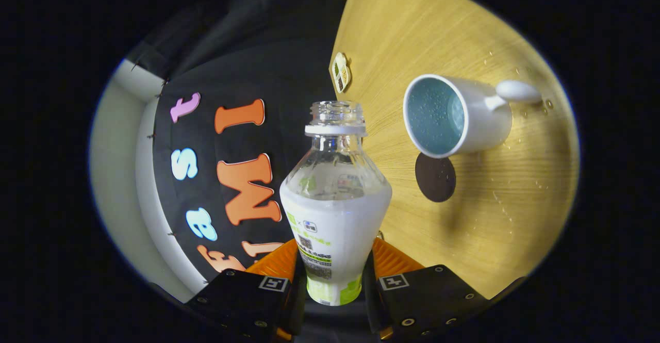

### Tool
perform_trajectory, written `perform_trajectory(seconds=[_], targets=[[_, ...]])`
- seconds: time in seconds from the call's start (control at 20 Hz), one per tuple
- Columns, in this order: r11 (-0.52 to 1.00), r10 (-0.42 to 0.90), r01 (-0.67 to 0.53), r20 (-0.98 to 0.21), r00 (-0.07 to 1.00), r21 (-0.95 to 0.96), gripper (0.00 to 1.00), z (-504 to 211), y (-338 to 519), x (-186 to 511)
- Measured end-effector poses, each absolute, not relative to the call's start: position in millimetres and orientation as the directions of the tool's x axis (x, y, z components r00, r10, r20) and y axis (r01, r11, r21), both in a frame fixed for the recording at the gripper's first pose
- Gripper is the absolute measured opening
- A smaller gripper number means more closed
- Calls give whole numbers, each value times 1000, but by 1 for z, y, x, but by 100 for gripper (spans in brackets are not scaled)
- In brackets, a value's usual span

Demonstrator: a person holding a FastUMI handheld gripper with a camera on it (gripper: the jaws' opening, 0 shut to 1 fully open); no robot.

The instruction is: Take the bottle from table, then pour the juice into the cup, finally place the bottle on the coaster

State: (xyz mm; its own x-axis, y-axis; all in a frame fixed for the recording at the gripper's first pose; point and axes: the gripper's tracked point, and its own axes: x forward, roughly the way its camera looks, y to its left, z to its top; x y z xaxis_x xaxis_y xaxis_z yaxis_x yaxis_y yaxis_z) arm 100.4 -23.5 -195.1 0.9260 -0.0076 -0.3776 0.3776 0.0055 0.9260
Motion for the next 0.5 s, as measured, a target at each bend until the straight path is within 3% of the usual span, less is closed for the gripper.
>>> perform_trajectory(seconds=[0.3,0.5], targets=[[410,-108,456,-454,884,790,50,-205,-55,87],[690,-216,468,-460,861,552,52,-198,-77,86]])
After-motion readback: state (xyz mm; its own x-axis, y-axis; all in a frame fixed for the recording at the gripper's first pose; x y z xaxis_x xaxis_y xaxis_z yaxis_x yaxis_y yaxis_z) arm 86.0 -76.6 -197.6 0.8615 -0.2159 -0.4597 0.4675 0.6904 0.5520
